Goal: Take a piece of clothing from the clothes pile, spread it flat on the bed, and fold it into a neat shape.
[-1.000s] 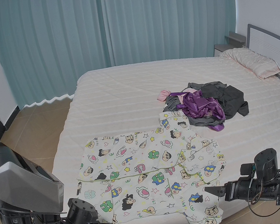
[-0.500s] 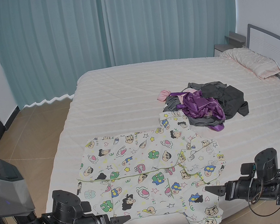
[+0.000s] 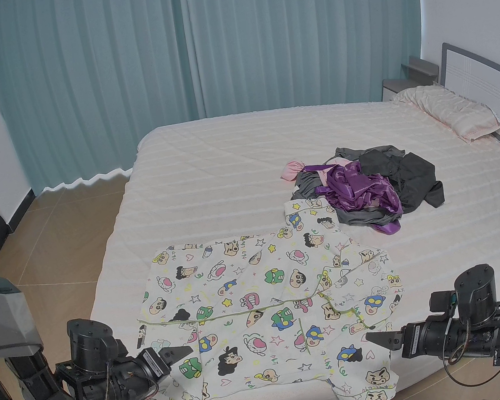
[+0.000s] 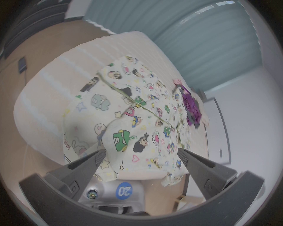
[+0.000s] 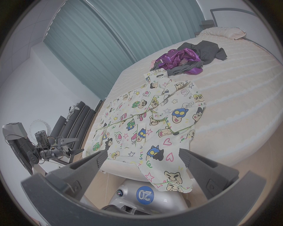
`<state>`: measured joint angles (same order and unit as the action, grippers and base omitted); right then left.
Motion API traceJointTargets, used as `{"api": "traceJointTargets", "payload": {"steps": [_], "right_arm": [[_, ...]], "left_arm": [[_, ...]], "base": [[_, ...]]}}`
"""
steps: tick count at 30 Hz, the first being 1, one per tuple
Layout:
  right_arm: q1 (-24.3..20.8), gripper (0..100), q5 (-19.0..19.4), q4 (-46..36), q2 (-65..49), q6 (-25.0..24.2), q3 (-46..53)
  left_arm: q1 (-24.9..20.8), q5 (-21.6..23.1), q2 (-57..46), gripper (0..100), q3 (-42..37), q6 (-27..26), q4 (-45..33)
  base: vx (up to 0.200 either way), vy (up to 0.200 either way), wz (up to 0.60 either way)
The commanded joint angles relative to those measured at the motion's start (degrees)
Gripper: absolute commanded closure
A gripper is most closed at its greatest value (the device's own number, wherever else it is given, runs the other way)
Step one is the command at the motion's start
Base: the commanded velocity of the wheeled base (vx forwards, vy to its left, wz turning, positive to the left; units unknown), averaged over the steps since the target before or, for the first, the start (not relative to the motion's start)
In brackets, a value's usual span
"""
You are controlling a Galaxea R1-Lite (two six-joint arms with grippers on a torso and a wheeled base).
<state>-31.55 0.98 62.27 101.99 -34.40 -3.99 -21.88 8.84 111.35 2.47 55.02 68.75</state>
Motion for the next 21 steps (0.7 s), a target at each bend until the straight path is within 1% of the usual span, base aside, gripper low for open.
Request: {"api": "traceJointTargets", "payload": {"steps": [1, 4, 6, 8, 11, 21], "right_arm": [[0.0, 0, 0.1, 0.0, 0.1, -0.1, -0.1], [0.0, 0, 0.0, 0.0, -0.1, -0.1, 0.0], [0.0, 0, 0.1, 0.0, -0.1, -0.1, -0.1], [0.0, 0, 0.1, 0.0, 0.0, -0.1, -0.1], [-0.1, 0, 0.1, 0.0, 0.0, -0.1, -0.1], [-0.1, 0, 0.1, 0.0, 0.0, -0.1, -0.1]], "left_arm": [[1.1, -3.4, 5.3, 0, 3.9, 5.8, -0.1], [-0.6, -6.7, 8.9, 0, 4.3, 5.9, 0.1], [-1.8, -10.5, 11.5, 0, 5.3, 5.9, 0.4], [-2.9, -12.7, 13.3, 0, 6.1, 6.1, 0.4], [-4.0, -13.6, 14.0, 0, 6.1, 6.2, 0.5], [-4.0, -13.7, 14.2, 0, 6.7, 6.3, 0.5]], "base": [[0.0, 0.0, 0.0], [0.0, 0.0, 0.0], [0.0, 0.0, 0.0], [0.0, 0.0, 0.0], [0.0, 0.0, 0.0], [0.0, 0.0, 0.0]]}}
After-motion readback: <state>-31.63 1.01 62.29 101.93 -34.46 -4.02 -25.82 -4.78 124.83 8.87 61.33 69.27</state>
